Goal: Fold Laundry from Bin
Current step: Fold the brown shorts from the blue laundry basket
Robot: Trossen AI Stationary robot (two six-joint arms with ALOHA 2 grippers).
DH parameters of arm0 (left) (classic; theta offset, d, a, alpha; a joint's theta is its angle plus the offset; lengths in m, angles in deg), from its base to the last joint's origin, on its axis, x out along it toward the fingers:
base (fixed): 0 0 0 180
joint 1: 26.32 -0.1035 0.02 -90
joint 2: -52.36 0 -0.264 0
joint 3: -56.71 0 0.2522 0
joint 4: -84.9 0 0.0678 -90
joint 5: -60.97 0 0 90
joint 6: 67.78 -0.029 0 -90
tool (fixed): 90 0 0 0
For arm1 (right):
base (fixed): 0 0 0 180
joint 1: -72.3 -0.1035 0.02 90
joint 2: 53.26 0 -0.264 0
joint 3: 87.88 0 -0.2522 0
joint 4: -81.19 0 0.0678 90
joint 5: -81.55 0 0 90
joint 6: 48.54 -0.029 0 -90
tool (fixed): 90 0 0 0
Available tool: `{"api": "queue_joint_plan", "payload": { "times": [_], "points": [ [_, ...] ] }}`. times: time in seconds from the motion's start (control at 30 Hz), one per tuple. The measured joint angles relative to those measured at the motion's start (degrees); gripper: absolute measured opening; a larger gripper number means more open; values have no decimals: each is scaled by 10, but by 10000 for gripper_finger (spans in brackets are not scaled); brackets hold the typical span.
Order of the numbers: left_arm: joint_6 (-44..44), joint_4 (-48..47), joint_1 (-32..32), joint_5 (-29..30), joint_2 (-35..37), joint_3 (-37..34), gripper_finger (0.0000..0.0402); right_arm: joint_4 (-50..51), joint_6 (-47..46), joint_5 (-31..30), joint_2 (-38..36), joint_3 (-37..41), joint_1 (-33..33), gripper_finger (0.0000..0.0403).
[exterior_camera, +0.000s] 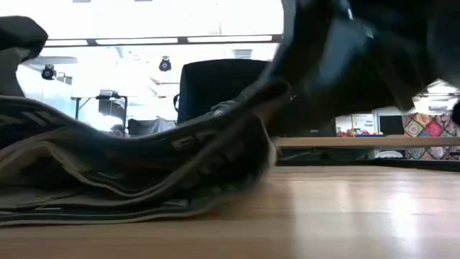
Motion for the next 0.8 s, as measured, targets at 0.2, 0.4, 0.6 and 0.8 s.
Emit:
{"api": "queue_joint_plan", "payload": {
  "times": [0.2, 0.4, 0.6, 0.8],
  "points": [
    [-54, -5, -1, 28, -5, 4, 258, 1, 23, 0, -1, -35, 13, 34],
    [-113, -5, -2, 8, -23, 6, 293, 26, 24, 17, -1, -50, 21, 18],
    [-66, 41, -11, 40, -26, 4, 300, -10, 13, -28, -6, -50, 28, 14],
    [-24, 78, -14, 42, -26, -7, 300, -12, -52, -135, -52, -50, 28, 13]
  ]
}}
